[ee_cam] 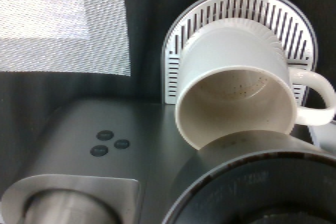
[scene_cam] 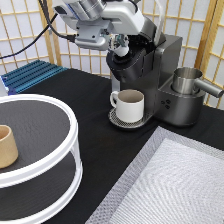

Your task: Make coffee

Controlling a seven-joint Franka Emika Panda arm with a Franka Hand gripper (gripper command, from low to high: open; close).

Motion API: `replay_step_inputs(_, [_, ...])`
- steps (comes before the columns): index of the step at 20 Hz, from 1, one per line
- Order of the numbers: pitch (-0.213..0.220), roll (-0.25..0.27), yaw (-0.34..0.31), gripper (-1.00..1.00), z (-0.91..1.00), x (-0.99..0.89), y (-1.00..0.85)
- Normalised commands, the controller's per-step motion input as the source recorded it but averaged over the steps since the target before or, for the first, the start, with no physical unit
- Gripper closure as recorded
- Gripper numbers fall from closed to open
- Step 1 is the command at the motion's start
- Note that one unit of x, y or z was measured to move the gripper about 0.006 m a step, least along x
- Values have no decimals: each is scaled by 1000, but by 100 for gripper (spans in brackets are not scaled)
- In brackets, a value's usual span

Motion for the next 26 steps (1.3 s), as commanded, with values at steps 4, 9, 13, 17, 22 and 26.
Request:
replay_step_inputs(4, [-1,-7,0,100,-76,-321,402])
replay_step_inputs(9, [0,-6,0,100,-57,-37,213])
replay_step_inputs(13, [0,0,0,100,-150,89,0])
replay_step_inputs(17, [0,-2,0,100,-105,206,2])
replay_step_inputs(22, [-3,-23,-2,100,-154,53,52])
replay_step_inputs(26, [-1,-46,0,100,-140,-4,87])
